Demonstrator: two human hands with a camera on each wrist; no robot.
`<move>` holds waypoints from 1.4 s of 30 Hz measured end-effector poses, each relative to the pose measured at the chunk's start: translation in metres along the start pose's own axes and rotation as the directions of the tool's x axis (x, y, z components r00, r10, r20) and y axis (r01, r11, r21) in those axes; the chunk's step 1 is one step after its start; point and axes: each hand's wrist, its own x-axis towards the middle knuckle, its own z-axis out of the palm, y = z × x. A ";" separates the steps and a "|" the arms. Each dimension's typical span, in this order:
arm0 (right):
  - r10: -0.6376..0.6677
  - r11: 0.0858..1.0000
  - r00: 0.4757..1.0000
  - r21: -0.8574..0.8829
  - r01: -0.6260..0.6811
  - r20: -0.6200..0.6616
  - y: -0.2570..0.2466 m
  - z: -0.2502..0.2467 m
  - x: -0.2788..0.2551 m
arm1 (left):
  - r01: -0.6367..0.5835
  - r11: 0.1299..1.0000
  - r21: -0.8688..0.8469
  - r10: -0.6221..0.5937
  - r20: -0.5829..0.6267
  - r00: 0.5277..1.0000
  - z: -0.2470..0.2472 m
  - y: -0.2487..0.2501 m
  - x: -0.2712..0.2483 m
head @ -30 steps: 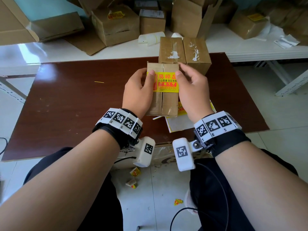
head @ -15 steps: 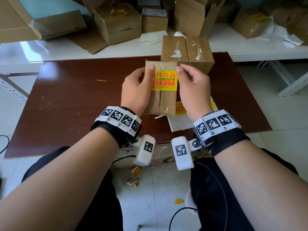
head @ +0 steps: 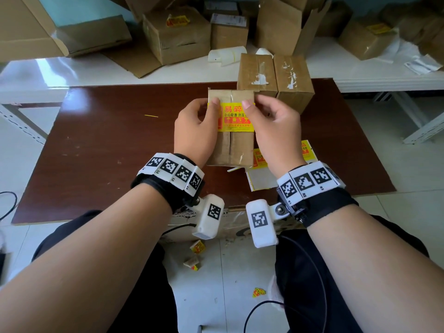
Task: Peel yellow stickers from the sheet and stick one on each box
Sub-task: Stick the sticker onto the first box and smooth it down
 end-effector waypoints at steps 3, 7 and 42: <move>-0.019 0.999 0.991 -0.031 0.023 0.135 -0.002 -0.002 0.001 | -0.012 1.000 0.000 0.012 -0.005 1.000 -0.001 -0.003 0.003; 0.019 0.997 0.957 -0.077 0.003 0.289 -0.005 -0.005 0.005 | 0.027 1.000 -0.012 -0.028 -0.008 1.000 0.000 -0.004 0.007; 0.060 0.997 0.984 0.042 -0.068 0.165 -0.006 -0.004 0.002 | -0.104 0.988 -0.112 0.121 0.161 0.979 0.005 -0.001 -0.005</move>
